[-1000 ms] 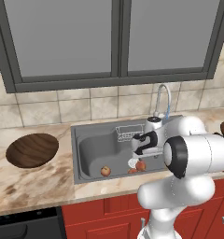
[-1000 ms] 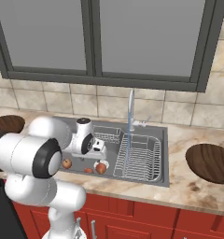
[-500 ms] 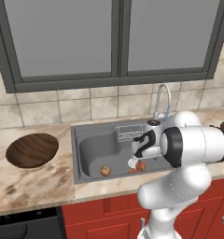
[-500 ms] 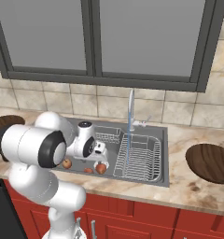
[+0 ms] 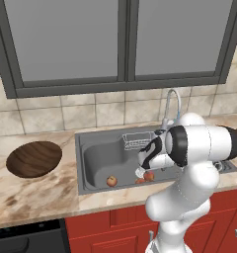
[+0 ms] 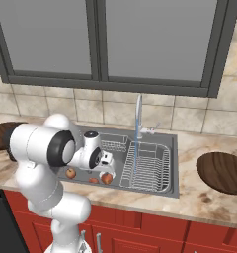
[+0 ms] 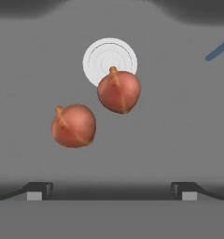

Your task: Pick the onions from the sink and place them in one bowl. Place the peach in the other bowl. Then turn off the sink faucet.

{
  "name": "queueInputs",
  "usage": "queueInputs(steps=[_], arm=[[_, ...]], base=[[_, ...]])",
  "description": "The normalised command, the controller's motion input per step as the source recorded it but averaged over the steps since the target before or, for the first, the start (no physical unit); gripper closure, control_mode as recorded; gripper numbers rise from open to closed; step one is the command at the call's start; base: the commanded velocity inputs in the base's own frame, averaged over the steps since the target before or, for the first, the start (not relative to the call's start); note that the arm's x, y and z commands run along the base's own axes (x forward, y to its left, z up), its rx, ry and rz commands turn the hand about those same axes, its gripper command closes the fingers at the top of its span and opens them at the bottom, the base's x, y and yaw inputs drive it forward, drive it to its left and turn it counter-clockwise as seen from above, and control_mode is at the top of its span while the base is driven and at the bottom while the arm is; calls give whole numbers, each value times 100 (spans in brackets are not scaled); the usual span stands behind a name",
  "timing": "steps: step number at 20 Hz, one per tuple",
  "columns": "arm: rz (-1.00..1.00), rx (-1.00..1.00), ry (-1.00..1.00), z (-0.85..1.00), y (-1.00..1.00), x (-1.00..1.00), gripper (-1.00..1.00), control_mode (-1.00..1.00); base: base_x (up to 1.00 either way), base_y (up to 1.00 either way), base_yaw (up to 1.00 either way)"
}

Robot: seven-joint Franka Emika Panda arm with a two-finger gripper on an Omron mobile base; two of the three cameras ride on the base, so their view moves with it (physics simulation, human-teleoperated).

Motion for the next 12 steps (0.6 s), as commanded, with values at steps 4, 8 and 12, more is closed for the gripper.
queueInputs(steps=[4,8,12], arm=[[0,0,0,-9,0,23,-100,-100],[0,0,0,-9,0,17,-100,-100],[0,0,0,-16,0,8,-100,-100]], base=[[0,0,0],[0,0,0],[0,0,0]])
